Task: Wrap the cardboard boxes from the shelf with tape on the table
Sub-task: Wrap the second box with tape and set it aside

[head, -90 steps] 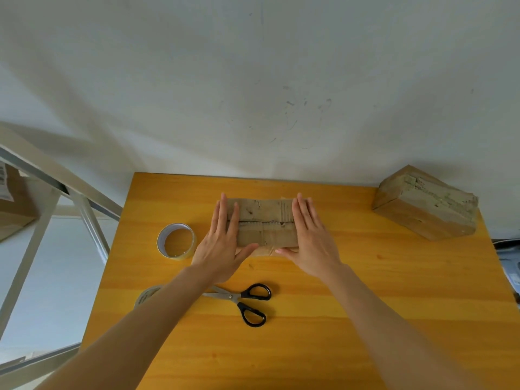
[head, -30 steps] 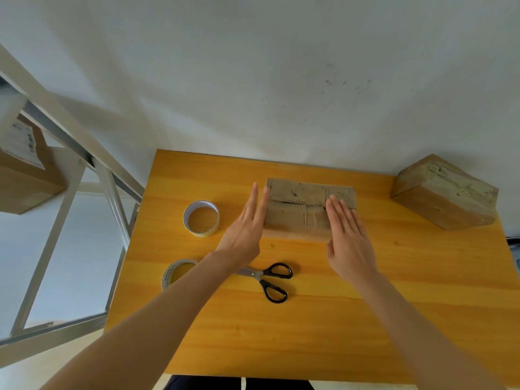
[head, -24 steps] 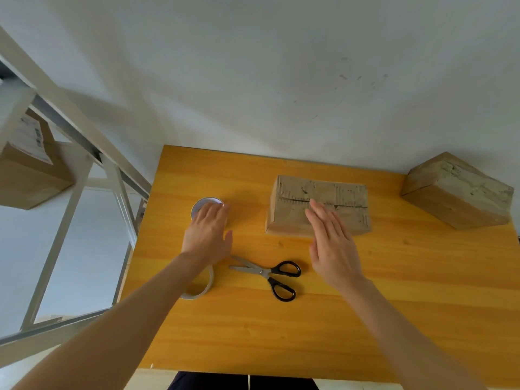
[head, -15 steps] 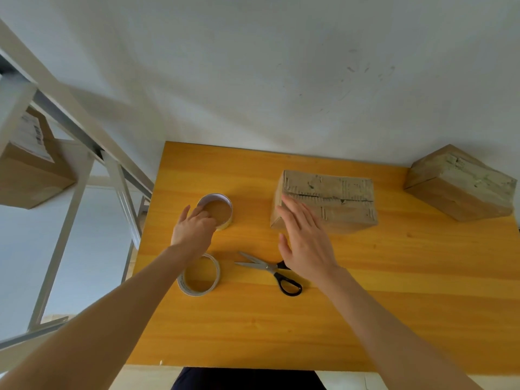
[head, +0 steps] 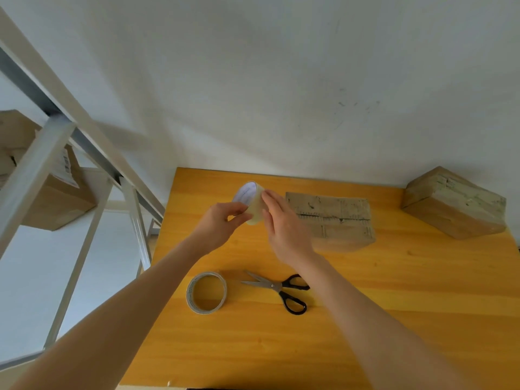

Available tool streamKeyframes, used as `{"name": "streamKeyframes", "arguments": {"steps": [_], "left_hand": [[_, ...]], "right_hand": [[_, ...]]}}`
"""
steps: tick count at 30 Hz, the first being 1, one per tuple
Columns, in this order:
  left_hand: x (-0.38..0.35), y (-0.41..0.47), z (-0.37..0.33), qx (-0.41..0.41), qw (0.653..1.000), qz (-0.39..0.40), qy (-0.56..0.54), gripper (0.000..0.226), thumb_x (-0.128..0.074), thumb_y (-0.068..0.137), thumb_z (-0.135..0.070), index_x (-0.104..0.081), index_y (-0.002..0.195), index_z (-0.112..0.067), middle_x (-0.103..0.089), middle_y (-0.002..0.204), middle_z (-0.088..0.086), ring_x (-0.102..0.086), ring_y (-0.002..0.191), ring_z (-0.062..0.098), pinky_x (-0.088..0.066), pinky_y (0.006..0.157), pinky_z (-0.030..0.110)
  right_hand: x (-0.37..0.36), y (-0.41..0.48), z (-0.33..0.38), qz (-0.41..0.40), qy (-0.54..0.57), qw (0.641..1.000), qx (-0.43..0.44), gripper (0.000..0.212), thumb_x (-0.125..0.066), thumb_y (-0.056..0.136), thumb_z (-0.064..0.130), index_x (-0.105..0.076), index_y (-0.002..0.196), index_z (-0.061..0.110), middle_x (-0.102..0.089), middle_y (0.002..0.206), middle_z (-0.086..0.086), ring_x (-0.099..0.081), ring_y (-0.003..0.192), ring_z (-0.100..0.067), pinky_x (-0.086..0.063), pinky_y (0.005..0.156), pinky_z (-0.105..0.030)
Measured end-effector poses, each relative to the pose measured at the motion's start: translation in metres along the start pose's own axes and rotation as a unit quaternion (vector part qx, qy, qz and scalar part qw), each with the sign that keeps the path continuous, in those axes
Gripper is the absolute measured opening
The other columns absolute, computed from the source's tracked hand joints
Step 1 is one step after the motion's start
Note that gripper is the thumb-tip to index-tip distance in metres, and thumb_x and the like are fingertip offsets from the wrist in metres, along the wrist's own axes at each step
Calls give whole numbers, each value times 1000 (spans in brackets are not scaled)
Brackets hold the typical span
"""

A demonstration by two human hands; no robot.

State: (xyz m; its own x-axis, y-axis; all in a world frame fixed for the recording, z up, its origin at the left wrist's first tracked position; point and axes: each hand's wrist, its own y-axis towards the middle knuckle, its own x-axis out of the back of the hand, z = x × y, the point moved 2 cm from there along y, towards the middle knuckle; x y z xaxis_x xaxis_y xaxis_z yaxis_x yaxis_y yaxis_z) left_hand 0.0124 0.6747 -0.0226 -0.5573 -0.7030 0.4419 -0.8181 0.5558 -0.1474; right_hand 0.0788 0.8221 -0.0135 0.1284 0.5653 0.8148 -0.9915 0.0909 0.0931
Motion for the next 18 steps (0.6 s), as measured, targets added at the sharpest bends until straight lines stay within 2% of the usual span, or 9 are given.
{"name": "streamKeyframes", "arguments": {"steps": [1, 3, 6, 8, 11, 13, 15, 18], "left_hand": [[0, 1, -5, -4, 1000, -2, -5, 16, -59, 93, -19, -64, 78, -25, -62, 70, -19, -54, 68, 0, -41, 65, 15], [0, 2, -10, -9, 1000, -5, -8, 17, -59, 93, -19, -65, 77, -18, -60, 68, -13, -49, 65, 1, -38, 63, 16], [1, 3, -11, -11, 1000, -5, -9, 15, -59, 92, -20, -68, 87, -9, -67, 82, 4, -56, 74, 14, -43, 69, 26], [2, 4, -12, -12, 1000, -4, -12, 14, -60, 92, -20, -70, 91, -10, -68, 86, 3, -60, 83, 16, -45, 73, 28], [3, 6, -14, -12, 1000, -1, -14, 12, -60, 91, -19, -70, 89, -13, -68, 84, 0, -60, 81, 12, -44, 73, 26], [4, 8, -13, -10, 1000, 9, -3, 9, -60, 91, -19, -67, 85, -20, -65, 81, -8, -57, 75, 2, -42, 71, 23], [6, 10, -10, -11, 999, 22, 23, 10, -60, 92, -20, -64, 84, -23, -63, 80, -12, -56, 75, -1, -41, 68, 21], [12, 15, -5, 4, 998, 11, 65, 12, -59, 92, -21, -62, 81, -21, -61, 77, -10, -57, 77, 8, -39, 63, 22]], "right_hand": [[2, 2, 1, -14, 9, 1000, 0, 43, -33, 104, 25, -39, 143, 9, -37, 150, -3, -39, 134, -17, -42, 101, -30], [5, 6, 2, -57, 13, 998, 16, 35, -40, 102, 18, -52, 132, 3, -51, 136, -8, -52, 120, -22, -49, 94, -34], [10, 10, 2, -108, 12, 993, 43, 23, -49, 96, 8, -64, 111, -1, -61, 108, -12, -62, 88, -26, -54, 68, -38], [15, 13, 1, -120, 23, 992, 35, 16, -53, 94, 6, -67, 102, 0, -61, 96, -10, -61, 76, -24, -51, 61, -36], [23, 19, 1, -121, 55, 991, 10, 11, -58, 92, 4, -68, 97, 4, -64, 92, -6, -61, 76, -19, -52, 66, -35], [29, 22, 0, -106, 61, 992, -12, 12, -58, 92, 5, -67, 100, 6, -66, 95, -6, -62, 82, -18, -52, 73, -34], [33, 22, 0, -85, 59, 994, -26, 12, -58, 92, 6, -65, 102, 7, -66, 97, -5, -61, 86, -17, -51, 76, -33], [31, 19, 5, -56, 59, 997, -17, 11, -57, 92, 5, -62, 102, 6, -64, 96, -4, -60, 85, -15, -51, 76, -32]]}}
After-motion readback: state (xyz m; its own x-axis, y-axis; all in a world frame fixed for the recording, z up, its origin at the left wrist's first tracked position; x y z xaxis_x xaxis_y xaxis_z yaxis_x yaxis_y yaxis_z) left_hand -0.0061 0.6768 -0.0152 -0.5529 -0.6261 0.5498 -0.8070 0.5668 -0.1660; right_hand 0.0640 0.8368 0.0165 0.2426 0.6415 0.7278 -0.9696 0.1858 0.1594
